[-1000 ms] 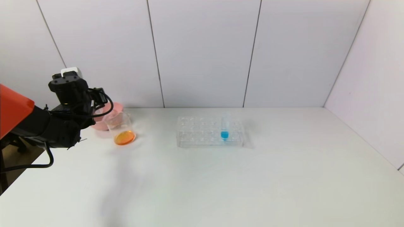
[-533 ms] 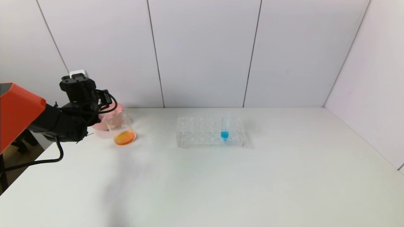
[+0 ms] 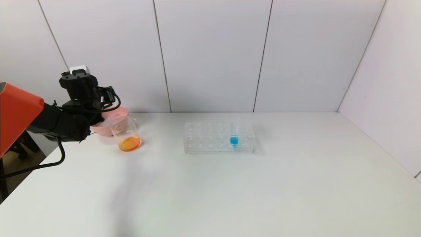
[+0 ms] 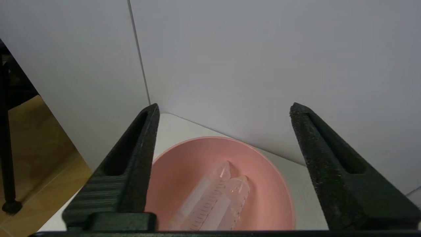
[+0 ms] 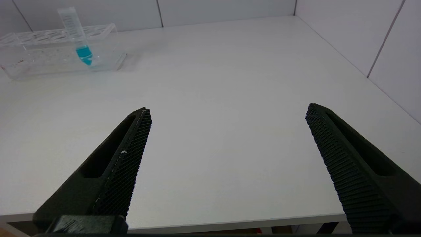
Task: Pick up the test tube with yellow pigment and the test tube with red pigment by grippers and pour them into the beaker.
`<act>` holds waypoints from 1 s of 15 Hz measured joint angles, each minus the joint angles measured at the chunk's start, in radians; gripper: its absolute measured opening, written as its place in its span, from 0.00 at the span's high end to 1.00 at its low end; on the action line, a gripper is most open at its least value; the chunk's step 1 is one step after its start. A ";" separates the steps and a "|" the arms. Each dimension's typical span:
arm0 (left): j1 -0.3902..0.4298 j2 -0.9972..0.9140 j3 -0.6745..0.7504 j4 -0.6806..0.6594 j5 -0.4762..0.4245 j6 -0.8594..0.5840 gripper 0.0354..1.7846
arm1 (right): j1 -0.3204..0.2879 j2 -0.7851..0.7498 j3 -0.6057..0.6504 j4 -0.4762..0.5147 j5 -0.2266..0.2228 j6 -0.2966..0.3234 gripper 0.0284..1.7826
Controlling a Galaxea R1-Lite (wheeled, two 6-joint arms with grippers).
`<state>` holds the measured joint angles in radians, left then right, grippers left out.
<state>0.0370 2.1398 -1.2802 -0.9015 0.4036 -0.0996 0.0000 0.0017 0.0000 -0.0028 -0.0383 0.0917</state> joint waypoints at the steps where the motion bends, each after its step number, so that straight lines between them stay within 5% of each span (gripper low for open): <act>1: 0.000 -0.014 0.001 -0.003 -0.002 -0.003 0.12 | 0.000 0.000 0.000 0.000 0.000 0.000 0.04; 4: -0.012 -0.089 0.039 -0.005 -0.055 -0.008 0.02 | 0.000 0.000 0.000 0.000 0.000 0.000 0.04; 11: -0.044 -0.442 0.404 0.012 -0.484 0.089 0.01 | 0.000 0.000 0.000 0.000 0.000 0.000 0.04; 15: -0.038 -0.664 0.499 0.120 -0.466 0.204 0.01 | 0.000 0.000 0.000 0.000 0.000 0.000 0.04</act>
<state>-0.0013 1.4755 -0.7811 -0.7811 -0.0623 0.1047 0.0000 0.0017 0.0000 -0.0032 -0.0383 0.0917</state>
